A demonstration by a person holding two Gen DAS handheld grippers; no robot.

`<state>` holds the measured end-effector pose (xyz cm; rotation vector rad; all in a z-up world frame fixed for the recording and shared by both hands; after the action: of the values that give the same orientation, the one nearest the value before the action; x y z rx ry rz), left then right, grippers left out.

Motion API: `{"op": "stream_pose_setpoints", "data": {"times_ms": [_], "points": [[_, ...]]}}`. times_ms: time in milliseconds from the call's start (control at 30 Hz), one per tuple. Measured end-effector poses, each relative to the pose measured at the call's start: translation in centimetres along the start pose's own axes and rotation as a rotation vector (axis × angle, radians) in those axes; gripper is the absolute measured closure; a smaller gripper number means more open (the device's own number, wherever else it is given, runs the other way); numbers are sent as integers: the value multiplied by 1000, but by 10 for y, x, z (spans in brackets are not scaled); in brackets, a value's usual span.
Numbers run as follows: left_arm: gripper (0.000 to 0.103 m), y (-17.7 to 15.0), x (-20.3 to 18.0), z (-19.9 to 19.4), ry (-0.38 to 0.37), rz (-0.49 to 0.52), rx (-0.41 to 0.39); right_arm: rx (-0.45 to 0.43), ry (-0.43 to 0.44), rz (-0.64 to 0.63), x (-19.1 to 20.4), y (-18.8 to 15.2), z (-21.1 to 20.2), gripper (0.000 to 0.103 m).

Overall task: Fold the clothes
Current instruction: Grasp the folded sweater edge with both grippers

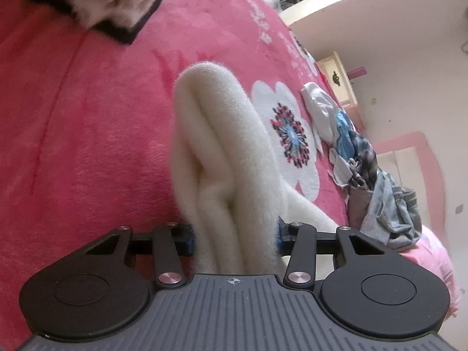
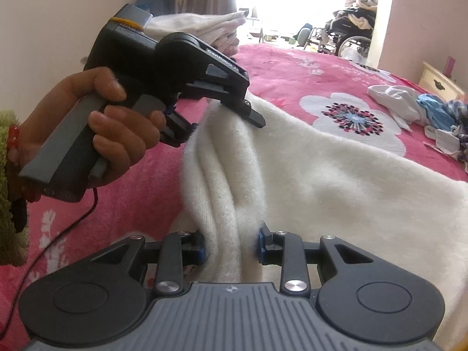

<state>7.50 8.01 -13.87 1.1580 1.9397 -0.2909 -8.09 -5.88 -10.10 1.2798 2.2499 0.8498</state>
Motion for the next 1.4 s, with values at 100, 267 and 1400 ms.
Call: {"op": "stream_pose_setpoints", "data": {"times_ms": [100, 267, 1400], "points": [[60, -1, -17, -2, 17, 59, -10, -16, 0, 38, -8, 3, -7, 70], [63, -4, -48, -5, 18, 135, -20, -64, -17, 107, -24, 6, -25, 71], [60, -141, -247, 160, 40, 738, 242, -303, -40, 1087, -236, -105, -104, 71]]}}
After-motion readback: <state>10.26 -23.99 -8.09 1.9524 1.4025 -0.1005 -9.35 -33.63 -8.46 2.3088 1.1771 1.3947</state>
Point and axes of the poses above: each gripper's, at about its wrist camera, not at the fingertips, and z roughly the way its jaws point, x to its left, y to its top, the point moved 6 cm from there along z, roughly the way its jaws point, and after that the axes turned 5 degrees about -z, right-handed, at the moved point
